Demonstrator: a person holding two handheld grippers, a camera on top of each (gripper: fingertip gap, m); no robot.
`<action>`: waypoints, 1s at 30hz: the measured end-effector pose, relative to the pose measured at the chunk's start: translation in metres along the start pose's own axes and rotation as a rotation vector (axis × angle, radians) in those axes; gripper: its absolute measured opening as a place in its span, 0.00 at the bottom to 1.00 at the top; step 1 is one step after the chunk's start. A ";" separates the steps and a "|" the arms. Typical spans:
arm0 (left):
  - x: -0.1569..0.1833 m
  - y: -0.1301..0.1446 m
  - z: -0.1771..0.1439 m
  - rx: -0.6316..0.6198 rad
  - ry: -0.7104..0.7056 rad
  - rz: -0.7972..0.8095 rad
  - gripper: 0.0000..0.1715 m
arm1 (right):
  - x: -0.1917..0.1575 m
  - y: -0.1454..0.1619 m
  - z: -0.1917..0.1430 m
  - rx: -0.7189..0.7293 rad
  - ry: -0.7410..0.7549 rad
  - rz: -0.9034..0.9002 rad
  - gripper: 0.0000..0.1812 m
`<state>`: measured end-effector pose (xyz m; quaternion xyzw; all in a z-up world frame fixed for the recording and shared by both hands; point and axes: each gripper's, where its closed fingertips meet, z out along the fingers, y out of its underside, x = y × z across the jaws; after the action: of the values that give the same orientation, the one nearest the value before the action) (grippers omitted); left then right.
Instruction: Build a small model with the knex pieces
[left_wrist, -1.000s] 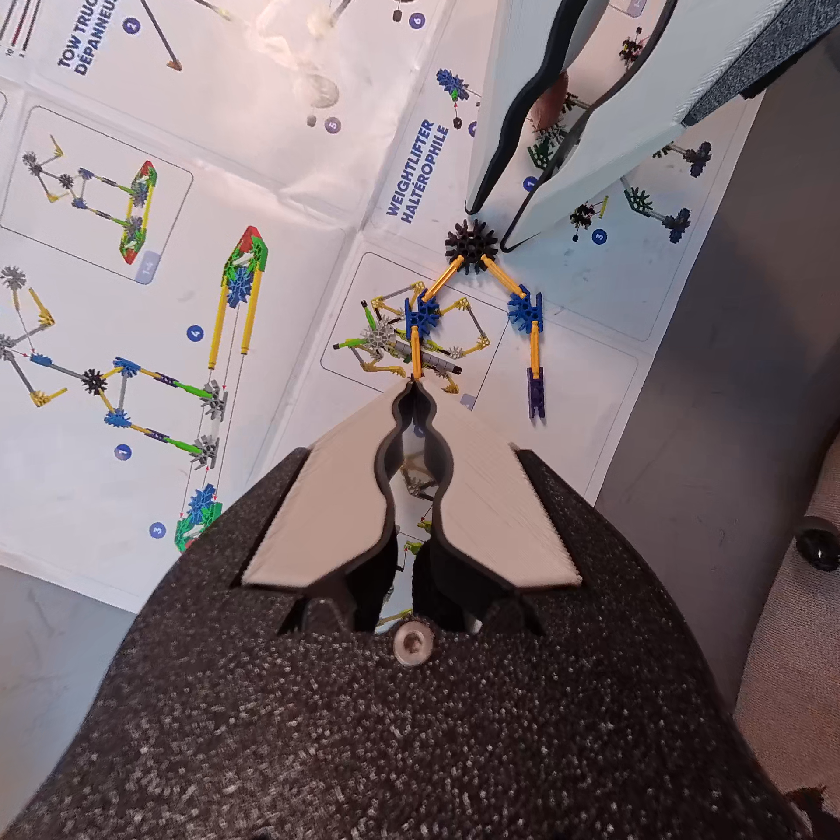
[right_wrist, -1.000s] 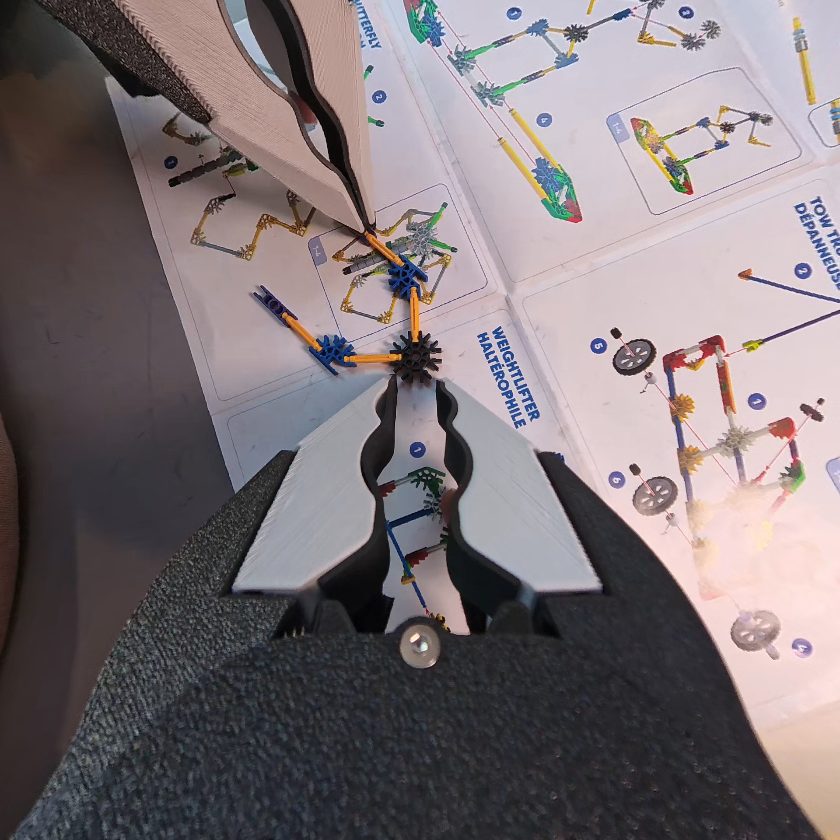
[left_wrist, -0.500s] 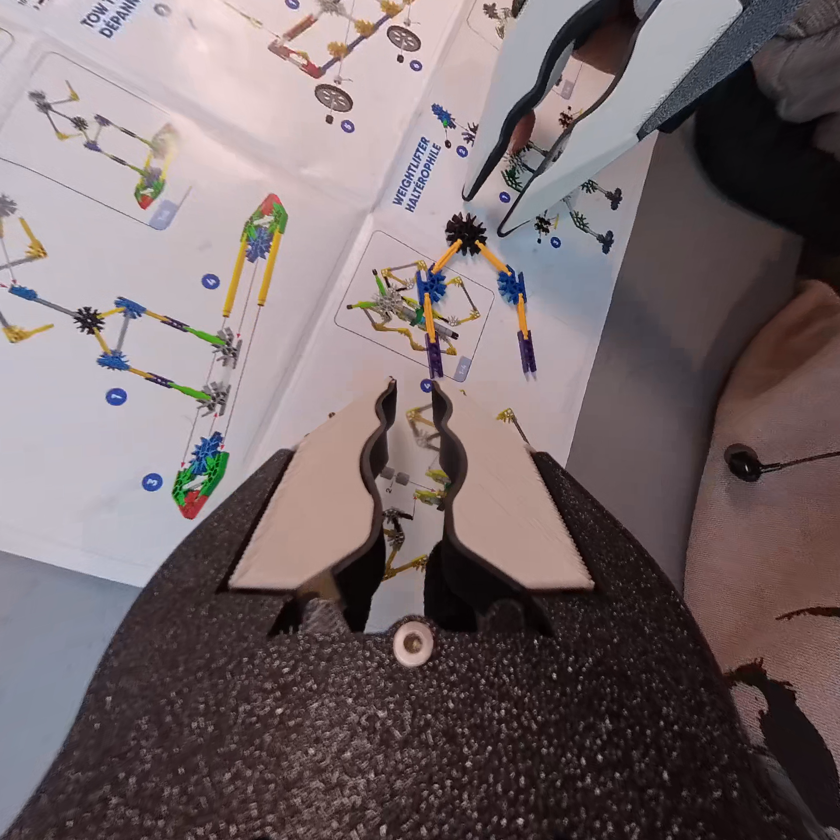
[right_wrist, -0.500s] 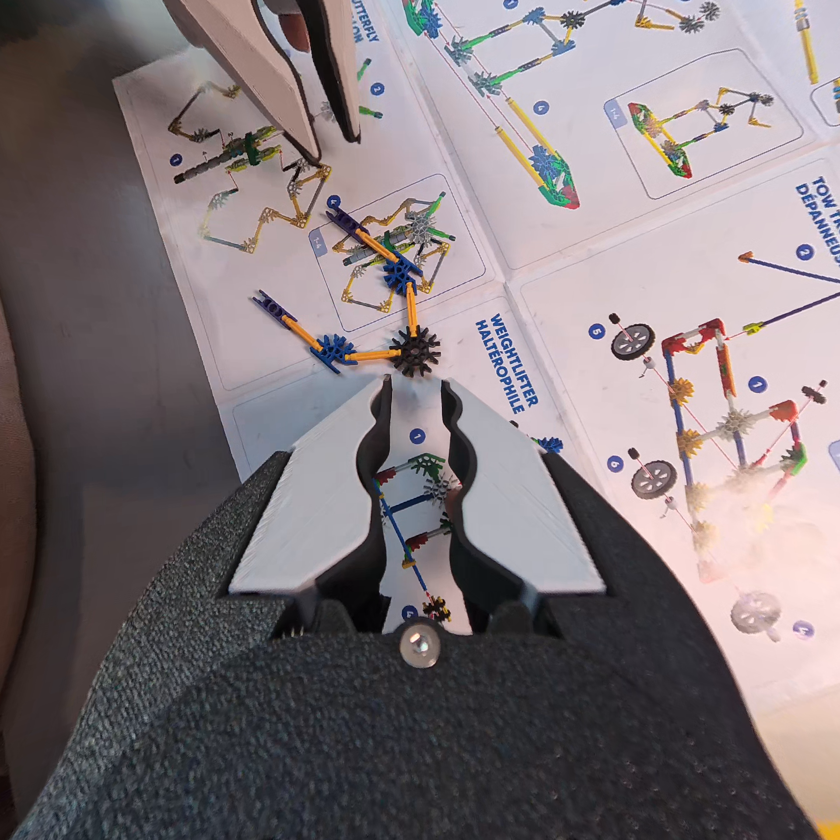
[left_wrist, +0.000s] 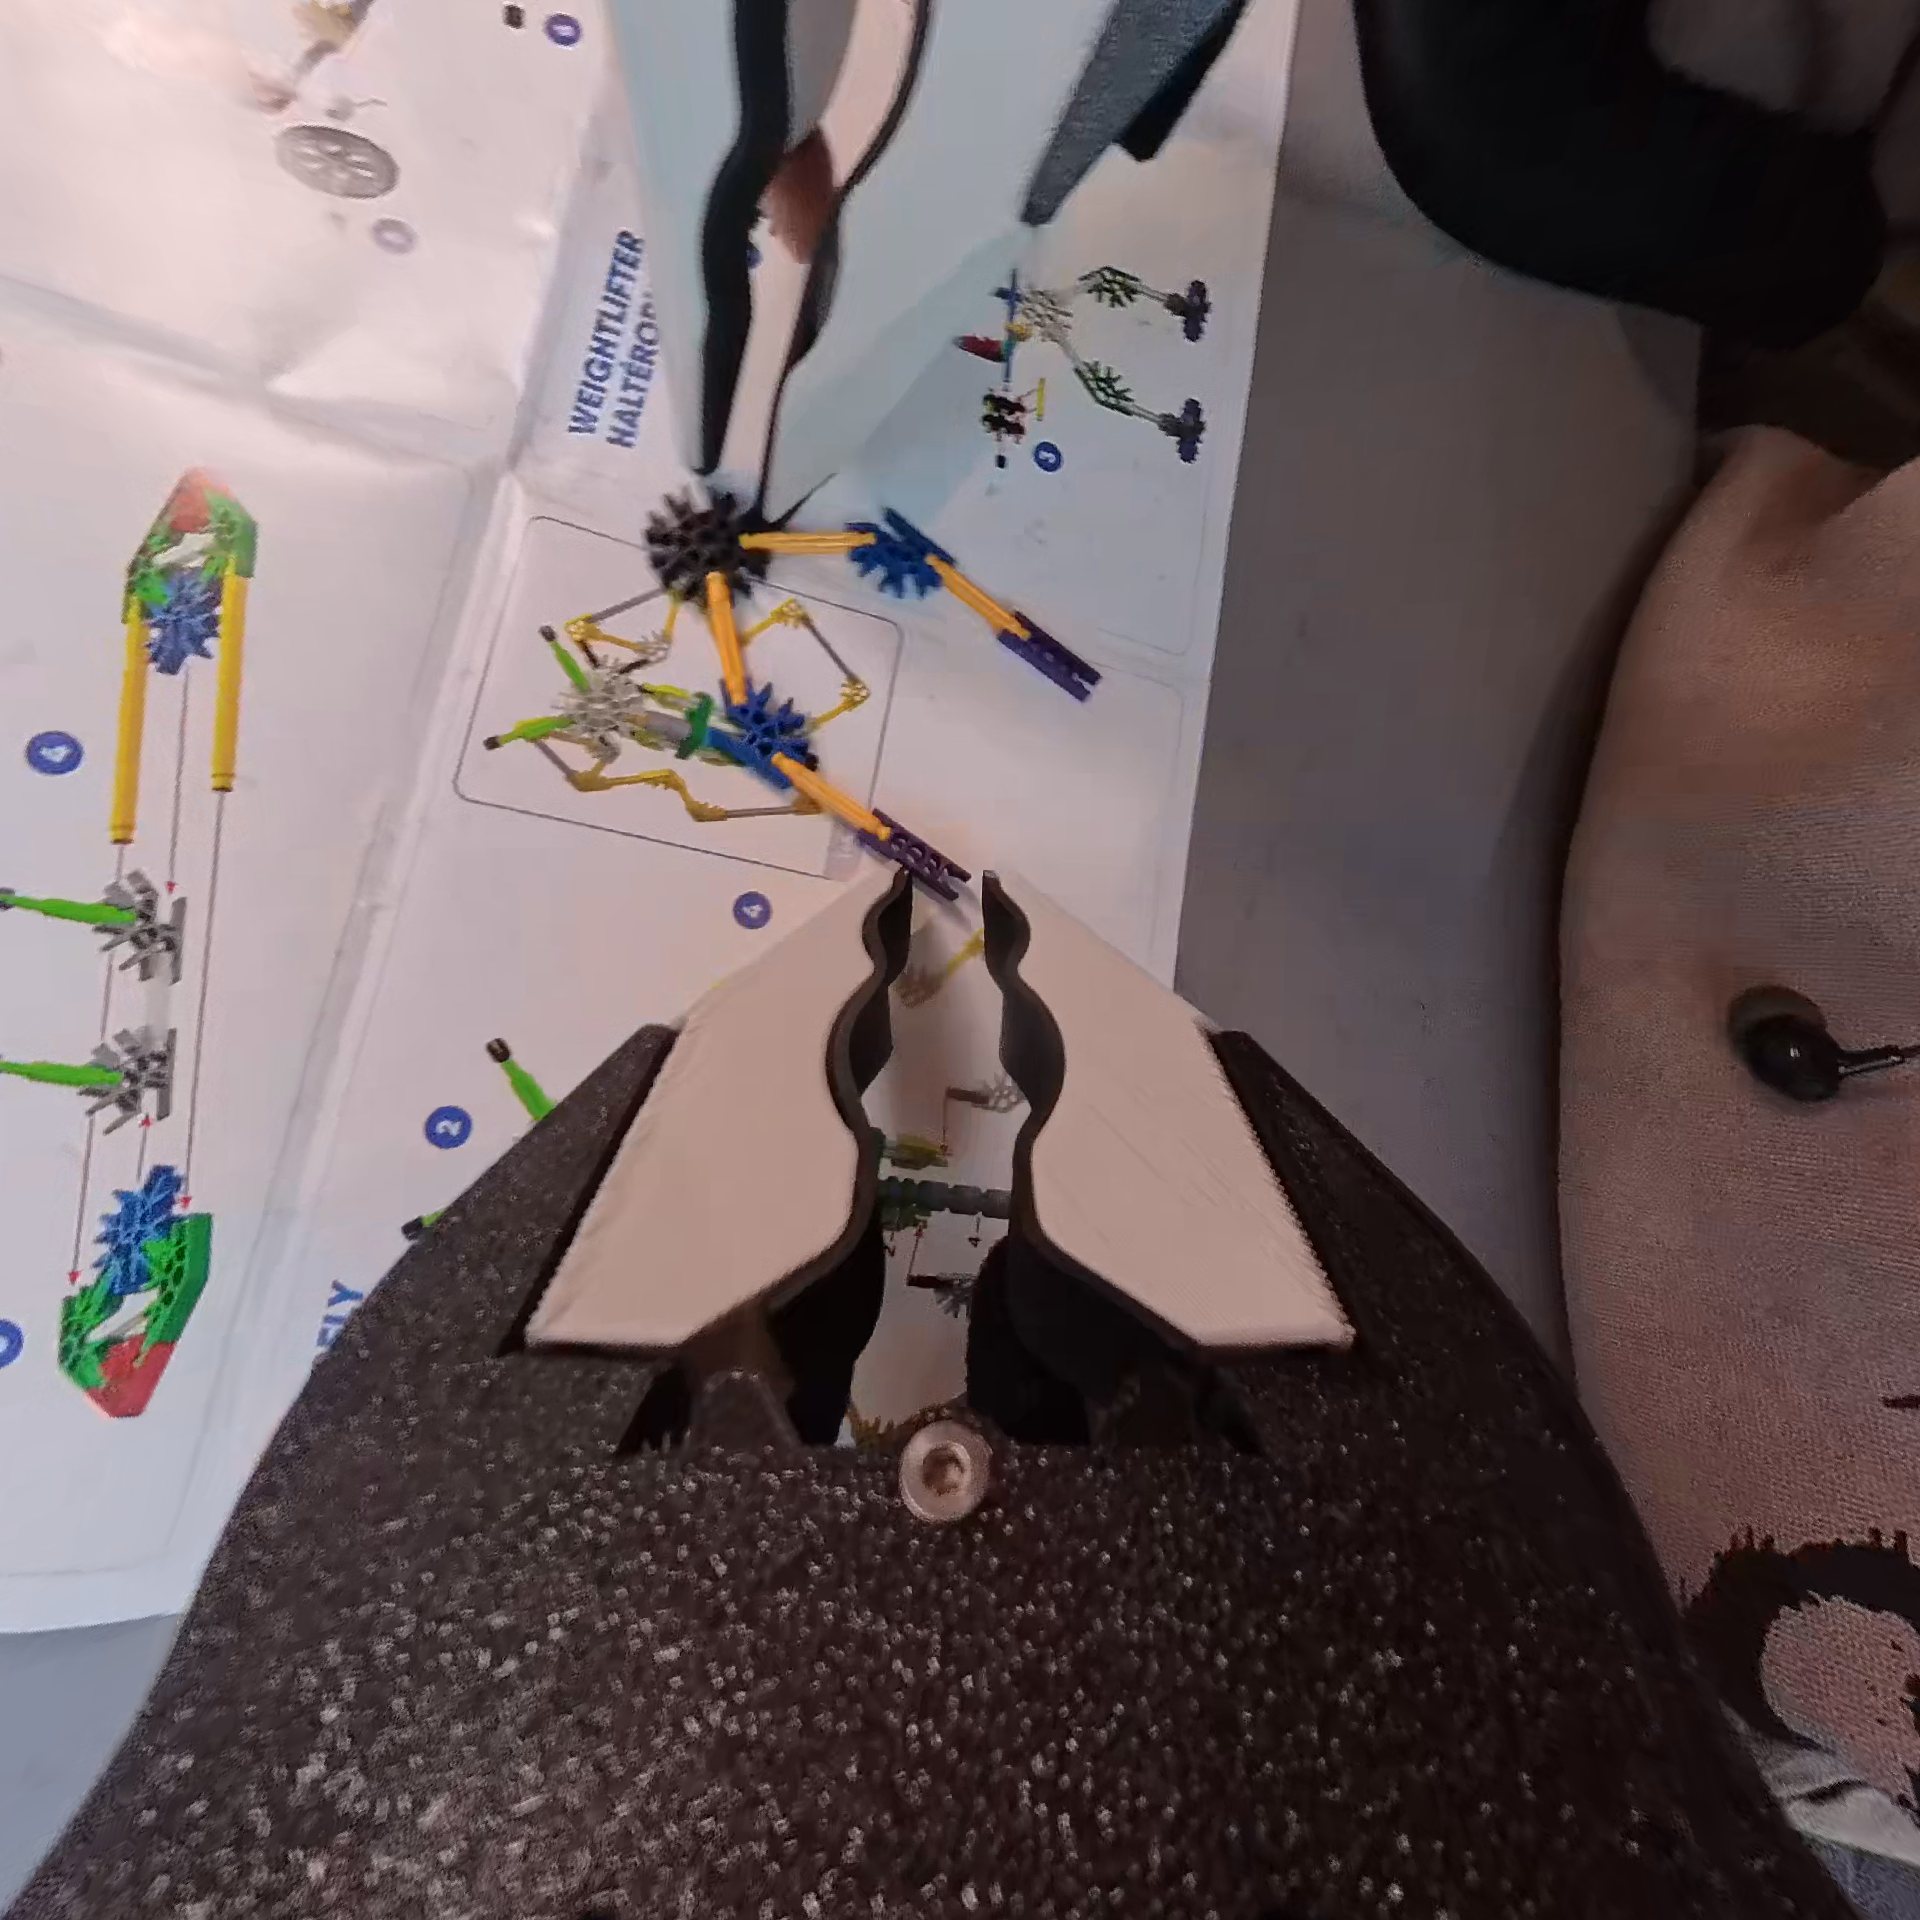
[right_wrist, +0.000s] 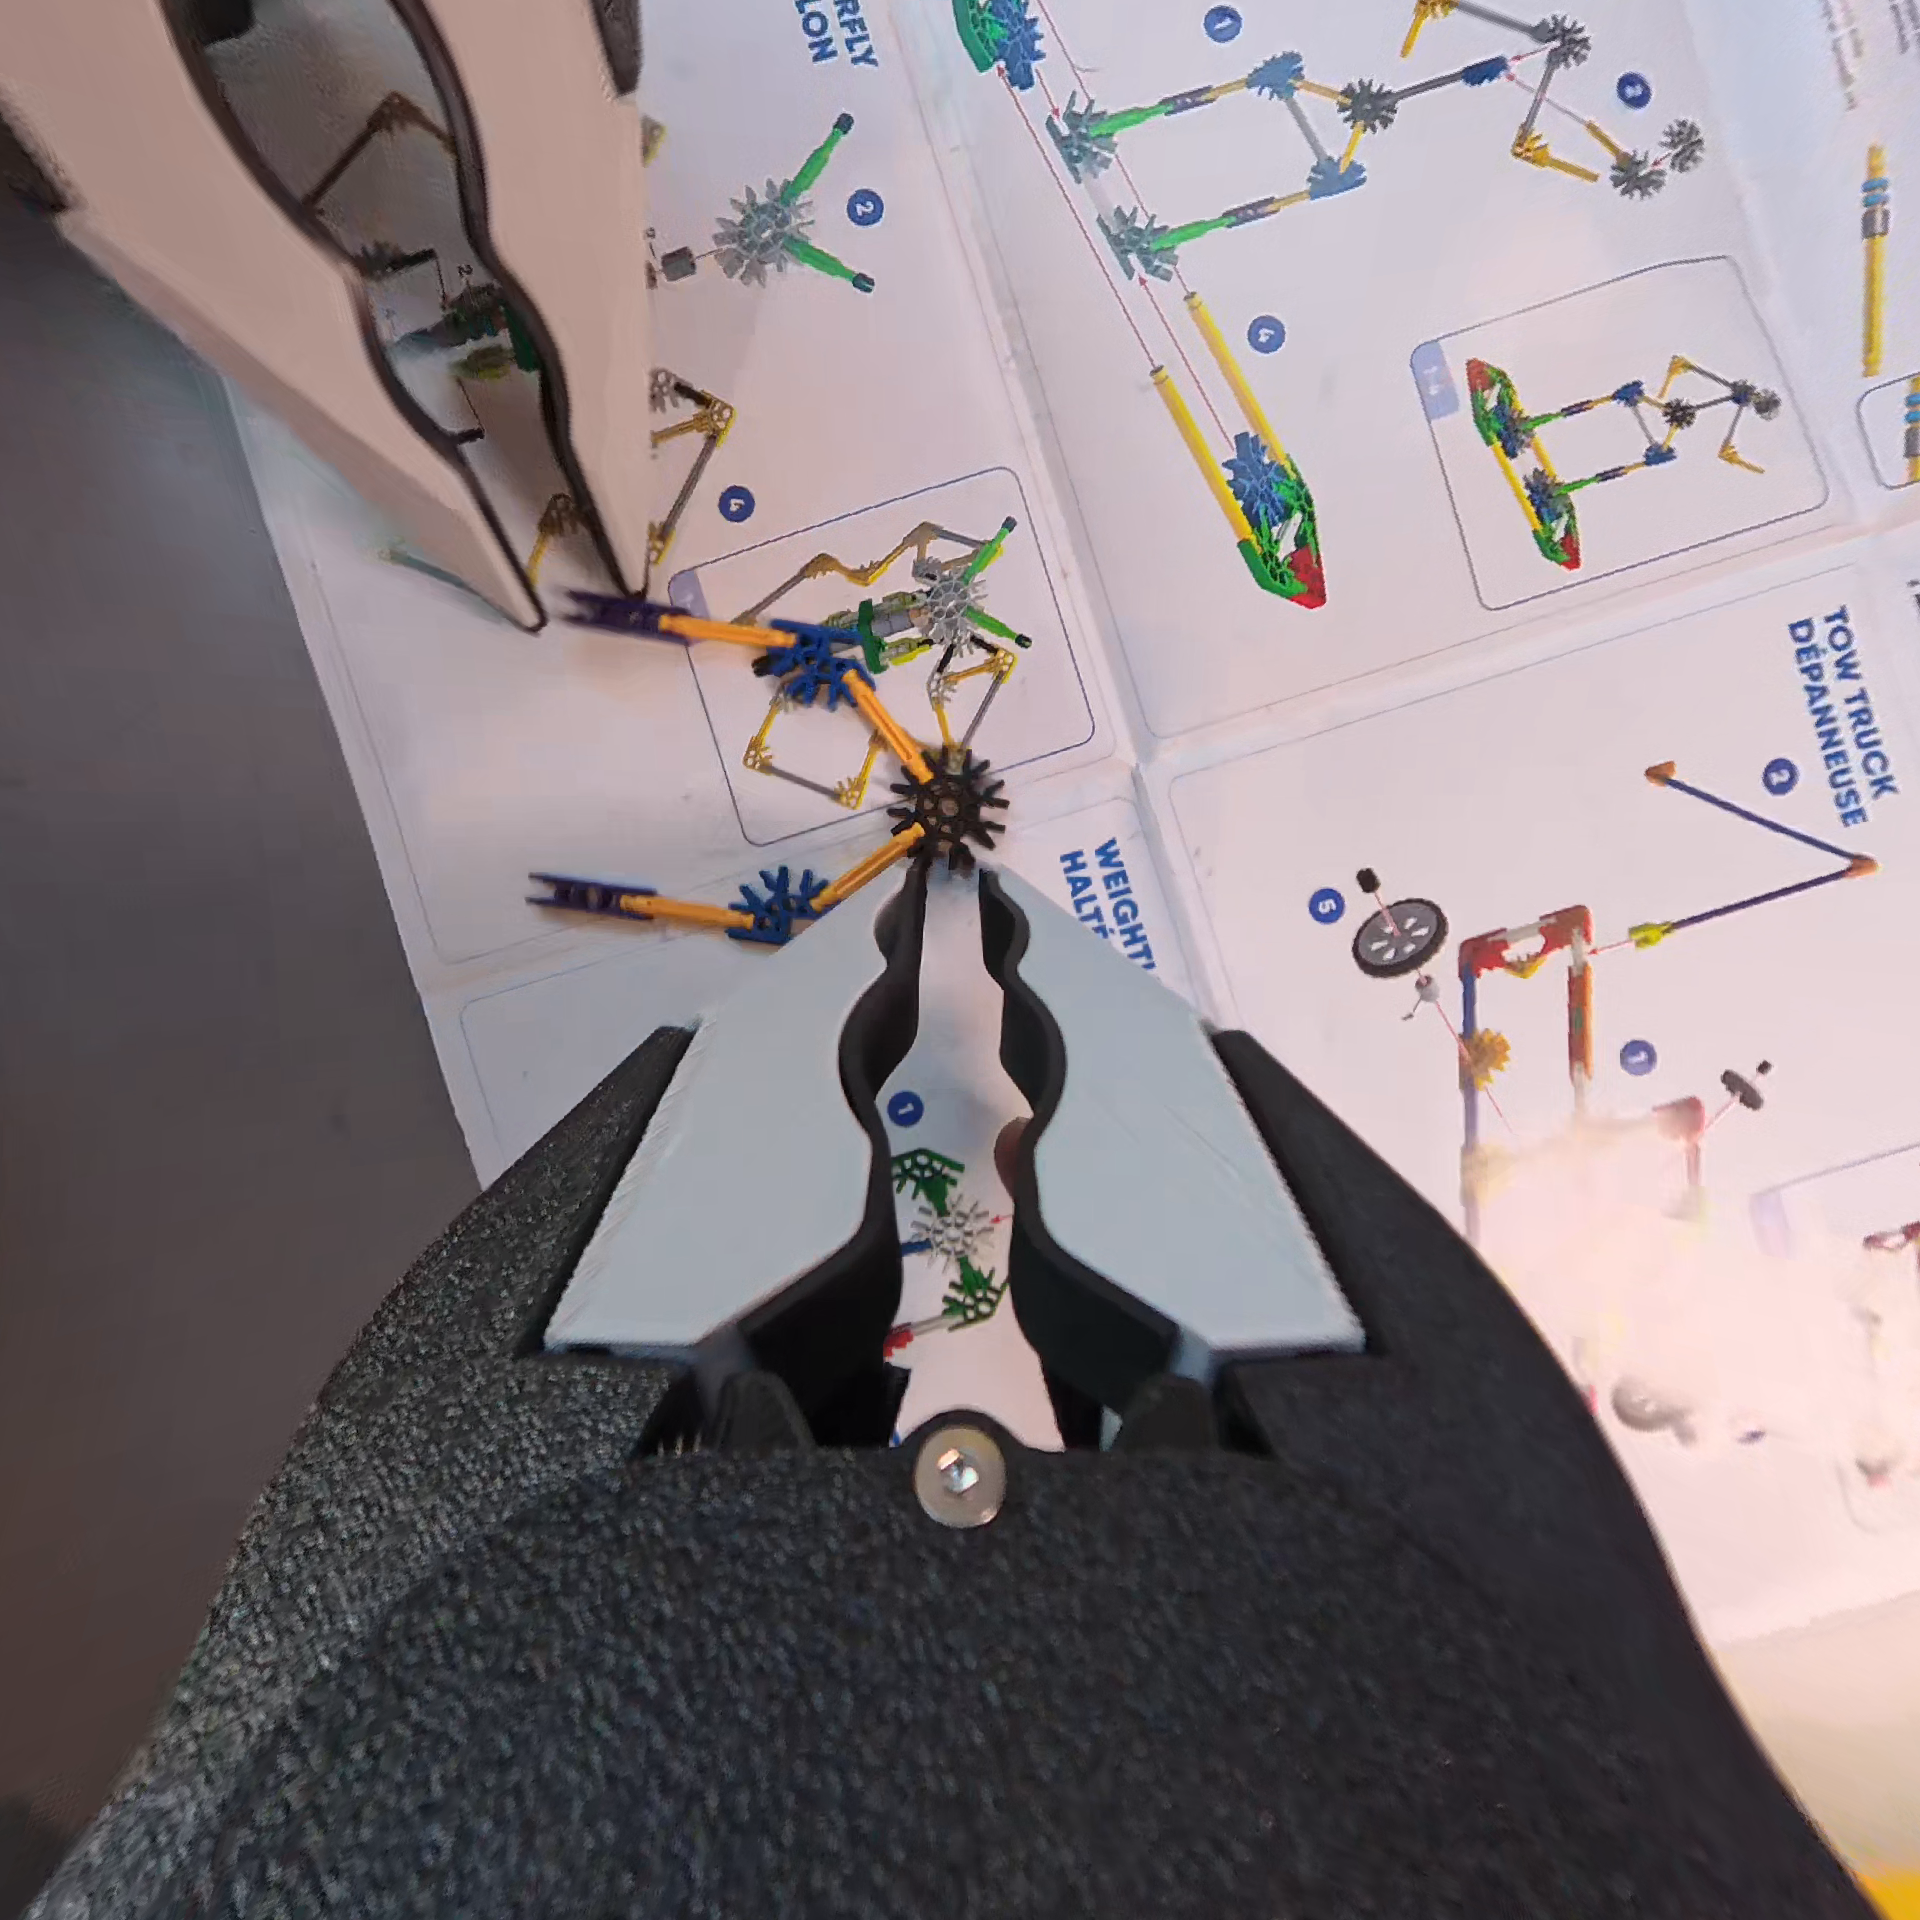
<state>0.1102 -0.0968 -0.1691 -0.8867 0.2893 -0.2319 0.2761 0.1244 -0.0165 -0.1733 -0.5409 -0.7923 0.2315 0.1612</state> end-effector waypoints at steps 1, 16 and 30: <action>0.005 0.000 0.000 -0.002 0.018 0.023 0.08 | 0.002 -0.004 0.002 0.011 0.004 -0.004 0.05; -0.028 -0.024 -0.021 0.210 -0.129 0.040 0.14 | -0.006 0.007 -0.023 0.120 0.032 0.044 0.08; -0.018 -0.013 0.007 0.107 -0.145 0.198 0.37 | -0.039 0.007 -0.004 0.066 -0.051 -0.080 0.35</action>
<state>0.1066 -0.0742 -0.1707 -0.8523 0.3420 -0.1537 0.3646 0.1454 -0.0499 -0.1739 -0.4972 -0.8091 0.2644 0.1679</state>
